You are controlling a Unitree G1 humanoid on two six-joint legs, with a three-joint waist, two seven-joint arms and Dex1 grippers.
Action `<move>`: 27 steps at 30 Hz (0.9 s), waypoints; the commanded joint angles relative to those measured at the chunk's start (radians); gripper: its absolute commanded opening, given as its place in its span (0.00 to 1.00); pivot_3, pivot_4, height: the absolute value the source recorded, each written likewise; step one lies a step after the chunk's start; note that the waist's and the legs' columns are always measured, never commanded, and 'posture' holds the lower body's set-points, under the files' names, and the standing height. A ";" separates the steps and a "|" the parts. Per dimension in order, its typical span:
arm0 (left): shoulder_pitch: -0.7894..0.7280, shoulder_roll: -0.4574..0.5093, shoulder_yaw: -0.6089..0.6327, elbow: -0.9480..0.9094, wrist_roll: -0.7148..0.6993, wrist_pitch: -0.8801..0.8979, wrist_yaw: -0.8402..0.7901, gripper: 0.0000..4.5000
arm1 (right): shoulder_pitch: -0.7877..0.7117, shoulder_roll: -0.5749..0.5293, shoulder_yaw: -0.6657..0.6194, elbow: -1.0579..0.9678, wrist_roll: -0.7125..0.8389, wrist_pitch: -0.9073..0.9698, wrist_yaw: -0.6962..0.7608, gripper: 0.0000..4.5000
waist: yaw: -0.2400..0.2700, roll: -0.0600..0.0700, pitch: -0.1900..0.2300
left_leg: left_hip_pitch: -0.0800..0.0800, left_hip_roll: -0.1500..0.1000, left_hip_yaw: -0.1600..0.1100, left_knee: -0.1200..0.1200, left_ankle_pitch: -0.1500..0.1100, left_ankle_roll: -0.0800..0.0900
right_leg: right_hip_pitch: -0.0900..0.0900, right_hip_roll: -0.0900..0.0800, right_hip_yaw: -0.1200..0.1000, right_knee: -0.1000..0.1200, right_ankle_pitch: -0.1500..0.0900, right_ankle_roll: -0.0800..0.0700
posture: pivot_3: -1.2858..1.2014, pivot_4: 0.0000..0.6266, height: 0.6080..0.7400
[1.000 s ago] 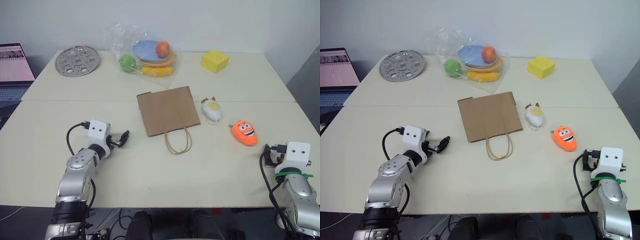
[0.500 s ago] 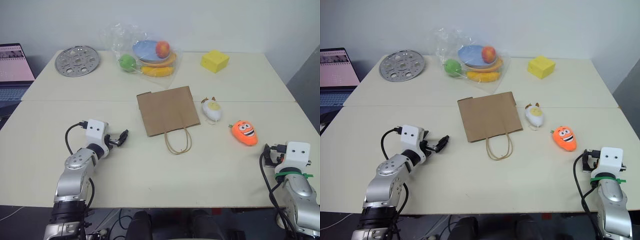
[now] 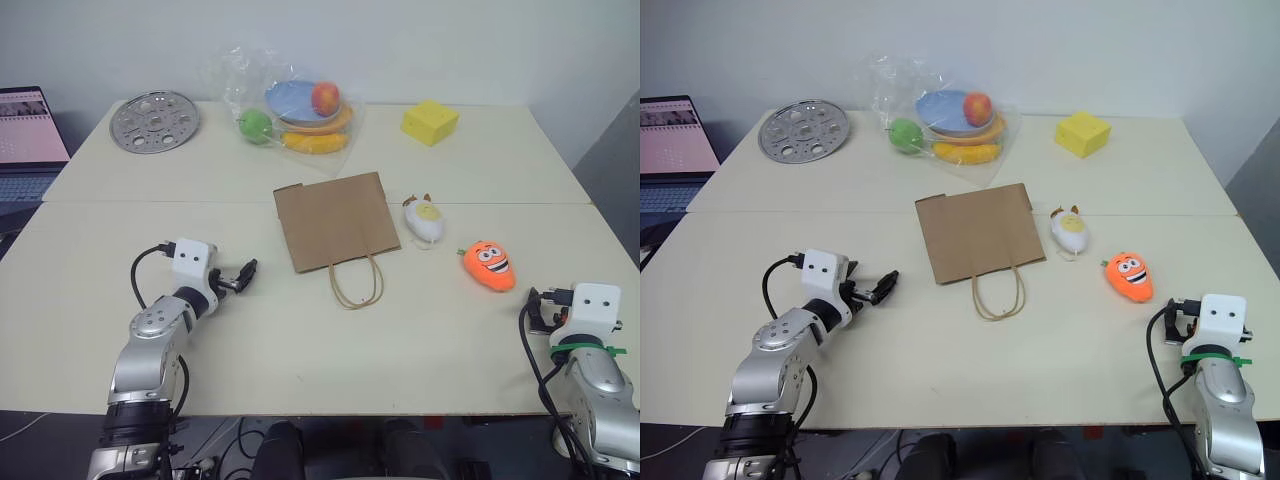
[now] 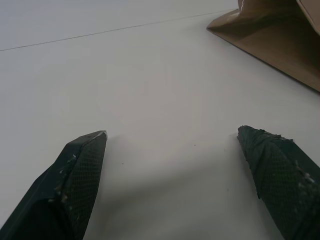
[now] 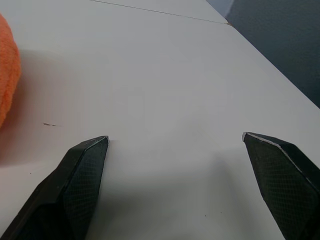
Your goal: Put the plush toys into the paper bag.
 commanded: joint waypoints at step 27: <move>-0.318 0.209 -0.353 0.141 0.056 -0.699 -0.898 1.00 | -0.065 -0.536 0.143 -0.438 0.591 0.306 0.787 1.00 | 0.009 -0.003 0.002 | -0.002 0.000 0.001 0.001 0.000 0.001 | 0.000 0.000 0.000 -0.002 0.000 0.000 | 0.52 0.24 1.00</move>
